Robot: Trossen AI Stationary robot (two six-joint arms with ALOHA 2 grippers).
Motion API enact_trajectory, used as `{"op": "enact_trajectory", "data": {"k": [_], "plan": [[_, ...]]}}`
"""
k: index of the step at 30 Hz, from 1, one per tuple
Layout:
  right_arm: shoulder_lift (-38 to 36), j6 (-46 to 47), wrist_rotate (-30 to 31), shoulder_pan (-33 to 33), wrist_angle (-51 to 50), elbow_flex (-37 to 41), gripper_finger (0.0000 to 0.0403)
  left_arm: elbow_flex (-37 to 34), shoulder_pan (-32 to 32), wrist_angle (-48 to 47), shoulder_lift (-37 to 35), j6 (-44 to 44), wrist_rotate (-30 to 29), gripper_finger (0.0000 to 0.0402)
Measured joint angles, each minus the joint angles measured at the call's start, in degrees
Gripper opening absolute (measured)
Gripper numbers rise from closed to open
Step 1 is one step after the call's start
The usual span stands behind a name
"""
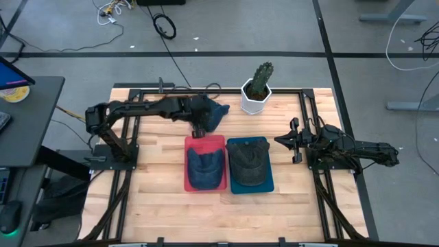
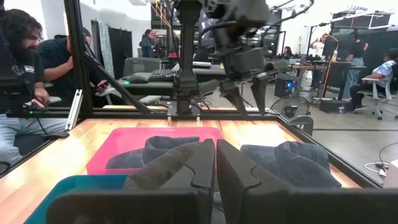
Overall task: Pick & Place hat
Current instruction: Put the blue cap into the pink bin
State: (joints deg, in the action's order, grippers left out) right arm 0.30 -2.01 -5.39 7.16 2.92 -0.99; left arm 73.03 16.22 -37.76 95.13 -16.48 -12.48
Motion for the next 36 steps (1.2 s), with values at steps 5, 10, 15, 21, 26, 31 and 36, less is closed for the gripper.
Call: {"op": "enact_trajectory", "data": {"k": [5, 10, 15, 21, 26, 31, 36], "plan": [[0.0, 0.0, 0.0, 0.0, 0.0, 0.0, 0.0020, 0.0, 5.6, 1.5, 0.0, -7.7, 6.6, 0.0163], [0.0, 0.0, 0.0, 0.0, 0.0, 0.0, 0.0020, -0.1, 9.9, 3.8, 0.5, -15.5, 13.6, 0.0163], [0.0, 0.0, 0.0, 0.0, 0.0, 0.0, 0.0020, -0.1, 13.7, 4.6, 0.5, -17.7, 18.1, 0.0163], [0.0, 0.0, 0.0, 0.0, 0.0, 0.0, 0.0020, 0.0, 16.8, 5.1, 2.3, -18.9, 22.8, 0.0163], [0.0, 0.0, 0.0, 0.0, 0.0, 0.0, 0.0020, 0.0, 17.1, 5.9, 7.6, -21.3, 23.3, 0.0163], [0.0, 0.0, 0.0, 0.0, 0.0, 0.0, 0.0020, 0.0, 17.7, 7.9, 10.2, -21.7, 21.5, 0.0163], [0.0, 0.0, 0.0, 0.0, 0.0, 0.0, 0.0020, 0.0, 18.4, 9.2, 11.4, -21.8, 21.4, 0.0163]]}}
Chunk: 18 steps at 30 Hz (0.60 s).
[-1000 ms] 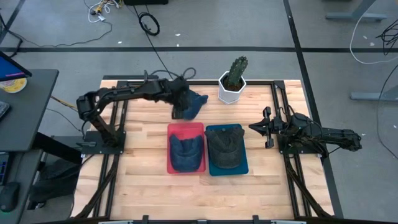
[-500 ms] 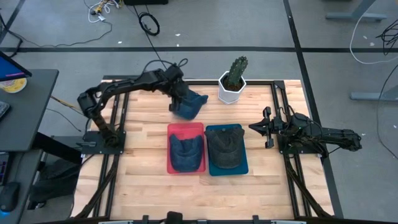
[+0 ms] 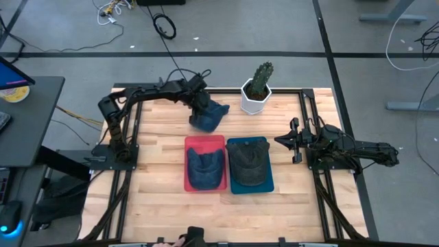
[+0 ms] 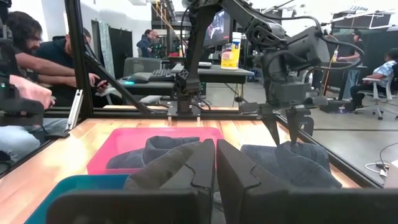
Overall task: Pick & Place hat
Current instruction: Put the blue cap into the pink bin
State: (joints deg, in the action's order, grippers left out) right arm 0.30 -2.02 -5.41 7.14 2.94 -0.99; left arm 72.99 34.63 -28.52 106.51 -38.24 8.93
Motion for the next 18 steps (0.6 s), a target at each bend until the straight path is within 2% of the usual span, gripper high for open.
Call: {"op": "enact_trajectory", "data": {"k": [9, 12, 15, 18], "plan": [[0.0, 0.0, 0.0, 0.0, 0.0, 0.0, 0.0020, 0.1, -0.1, -0.6, 2.7, 0.1, 3.2, 0.0162], [0.0, 0.0, 0.0, 0.0, 0.0, 0.0, 0.0020, 0.2, 0.0, -0.4, 3.6, 0.3, 3.2, 0.0150], [0.0, 0.0, 0.0, 0.0, 0.0, 0.0, 0.0020, 0.2, 0.0, -0.6, 3.8, 0.0, 3.5, 0.0114], [0.0, 0.0, 0.0, 0.0, 0.0, 0.0, 0.0020, 0.5, -0.1, -1.2, 3.8, -0.1, 3.3, 0.0049]]}}
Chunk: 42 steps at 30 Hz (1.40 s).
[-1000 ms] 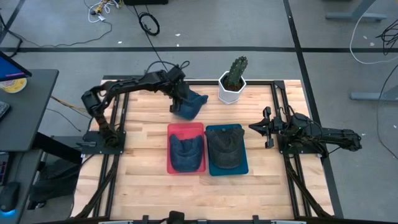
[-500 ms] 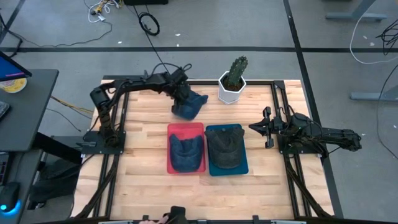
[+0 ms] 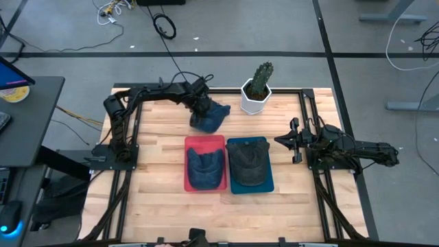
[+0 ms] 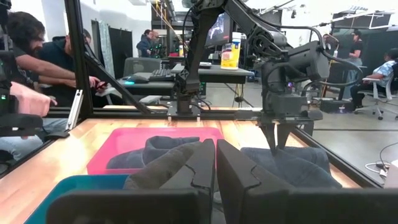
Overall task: Pick & Place hat
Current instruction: Put the blue cap into the pink bin
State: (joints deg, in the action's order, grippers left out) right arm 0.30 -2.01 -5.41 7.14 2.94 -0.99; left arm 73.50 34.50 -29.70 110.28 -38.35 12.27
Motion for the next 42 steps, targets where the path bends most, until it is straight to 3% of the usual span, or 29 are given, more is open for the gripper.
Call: {"op": "enact_trajectory", "data": {"k": [3, 7, 14, 25, 29, 36, 42], "plan": [[0.0, 0.0, 0.0, 0.0, 0.0, 0.0, 0.0020, 0.9, 0.0, -0.9, 0.1, 1.3, -0.3, 0.0014], [0.0, 0.0, 0.0, 0.0, 0.0, 0.0, 0.0020, 3.1, -0.1, -3.8, 0.1, 1.6, -1.1, 0.0009], [0.0, 0.0, 0.0, 0.0, 0.0, 0.0, 0.0020, 7.0, -1.7, -8.0, -0.1, 4.9, -7.9, 0.0007], [0.0, 0.0, 0.0, 0.0, 0.0, 0.0, 0.0020, 12.2, -5.4, -13.5, -0.9, 14.8, -14.5, 0.0007], [0.0, 0.0, 0.0, 0.0, 0.0, 0.0, 0.0020, 12.4, -9.0, -13.8, -4.3, 17.8, -21.9, 0.0007], [0.0, 0.0, 0.0, 0.0, 0.0, 0.0, 0.0020, 12.4, -17.1, -17.5, -13.2, 25.5, -28.7, 0.0007], [0.0, 0.0, 0.0, 0.0, 0.0, 0.0, 0.0020, 12.4, -24.9, -23.9, -16.7, 32.7, -29.7, 0.0007]]}}
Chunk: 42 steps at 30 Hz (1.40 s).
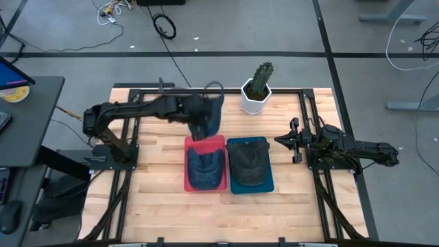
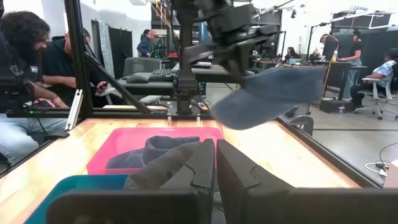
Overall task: Pick & Place hat
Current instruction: Put the blue cap into the pink bin
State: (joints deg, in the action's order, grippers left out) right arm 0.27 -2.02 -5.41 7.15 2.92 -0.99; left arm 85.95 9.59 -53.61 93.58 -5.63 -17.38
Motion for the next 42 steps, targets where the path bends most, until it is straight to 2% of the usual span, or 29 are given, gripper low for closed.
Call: {"op": "enact_trajectory", "data": {"k": [6, 14, 19, 29, 42], "plan": [[0.0, 0.0, 0.0, 0.0, 0.0, 0.0, 0.0020, -0.1, -9.1, -3.5, 0.2, 9.8, -0.4, 0.0007], [0.0, 0.0, 0.0, 0.0, 0.0, 0.0, 0.0020, -0.1, -23.4, -3.1, 1.2, 22.2, -6.7, 0.0007], [0.0, 0.0, 0.0, 0.0, 0.1, 0.0, 0.0020, -0.1, -29.1, -3.2, 4.2, 28.0, -8.7, 0.0007], [0.0, 0.0, 0.0, 0.0, 0.0, 0.0, 0.0020, -0.1, -32.1, -1.0, 12.0, 33.1, -9.7, 0.0008], [0.0, 0.0, 0.0, 0.0, 0.0, 0.0, 0.0020, -0.1, -32.0, -2.1, 13.2, 40.2, -9.1, 0.0008]]}}
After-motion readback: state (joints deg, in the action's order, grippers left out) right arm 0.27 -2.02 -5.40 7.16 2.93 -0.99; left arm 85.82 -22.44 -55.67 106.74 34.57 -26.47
